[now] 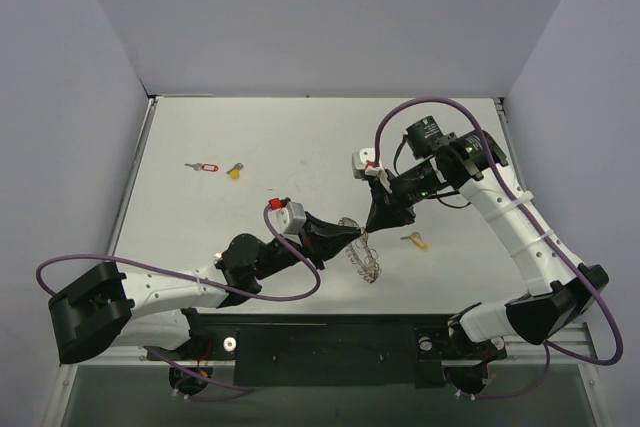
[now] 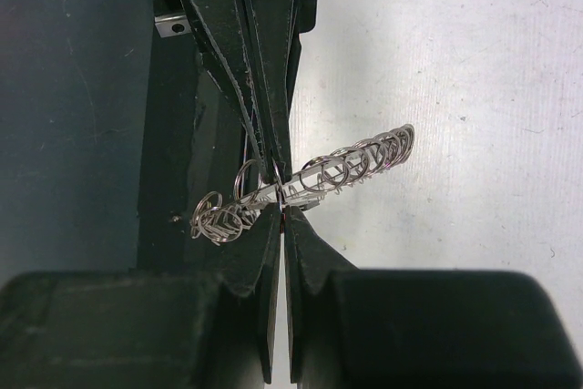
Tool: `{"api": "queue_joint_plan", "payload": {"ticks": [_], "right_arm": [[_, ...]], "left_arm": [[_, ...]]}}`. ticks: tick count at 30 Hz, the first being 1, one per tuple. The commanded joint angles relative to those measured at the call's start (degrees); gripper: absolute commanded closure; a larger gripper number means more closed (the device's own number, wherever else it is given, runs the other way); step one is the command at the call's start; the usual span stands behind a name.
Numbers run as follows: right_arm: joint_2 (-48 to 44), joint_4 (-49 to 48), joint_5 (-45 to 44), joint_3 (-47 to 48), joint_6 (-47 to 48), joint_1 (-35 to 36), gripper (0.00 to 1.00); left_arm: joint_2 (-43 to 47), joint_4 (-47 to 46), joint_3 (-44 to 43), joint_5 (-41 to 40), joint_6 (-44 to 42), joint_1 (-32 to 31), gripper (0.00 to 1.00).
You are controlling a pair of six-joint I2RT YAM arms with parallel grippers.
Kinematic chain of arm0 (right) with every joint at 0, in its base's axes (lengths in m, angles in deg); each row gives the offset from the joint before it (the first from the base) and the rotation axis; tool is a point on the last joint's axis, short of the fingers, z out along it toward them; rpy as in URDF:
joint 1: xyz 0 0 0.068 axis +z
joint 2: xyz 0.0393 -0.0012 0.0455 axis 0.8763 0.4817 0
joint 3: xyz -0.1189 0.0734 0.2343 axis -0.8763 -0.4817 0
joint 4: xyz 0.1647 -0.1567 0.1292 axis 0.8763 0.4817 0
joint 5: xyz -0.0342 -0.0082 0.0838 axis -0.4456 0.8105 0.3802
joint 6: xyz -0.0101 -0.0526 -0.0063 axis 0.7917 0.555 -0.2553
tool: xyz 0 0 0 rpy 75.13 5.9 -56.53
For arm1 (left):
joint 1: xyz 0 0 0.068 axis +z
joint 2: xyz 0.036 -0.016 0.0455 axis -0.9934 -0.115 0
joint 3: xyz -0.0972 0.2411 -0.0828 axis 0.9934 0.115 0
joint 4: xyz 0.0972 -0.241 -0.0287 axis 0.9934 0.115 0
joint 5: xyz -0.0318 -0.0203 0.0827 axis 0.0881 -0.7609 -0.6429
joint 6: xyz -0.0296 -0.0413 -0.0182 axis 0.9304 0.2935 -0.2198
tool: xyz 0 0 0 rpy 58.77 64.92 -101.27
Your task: Put the keys on the keyring
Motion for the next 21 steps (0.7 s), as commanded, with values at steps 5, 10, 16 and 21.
{"api": "queue_joint_plan", "payload": {"ticks": [5,10,16,21], "right_arm": [[-0.69,-0.74,2.96,-0.68,-0.56,0.54,1.0],[-0.95,1.54,2.35,-0.68,3.04,1.51,1.0],[-0.43,2.25,1.3,-0.33,3.93,2.21,1.0],[0.1,2.25,0.77,-0.24,3.84,2.83,1.0]], "left_arm": [[0.79,-4.78,-0.74,0.77,-0.61,-0.21,1.0],[1.84,0.83,-1.62,2.26,-3.68,-0.21,1.0],[3.86,8.31,-2.85,3.23,-8.6,-0.21,1.0],[4.66,9.99,-3.2,3.76,-9.49,-0.21,1.0]]}}
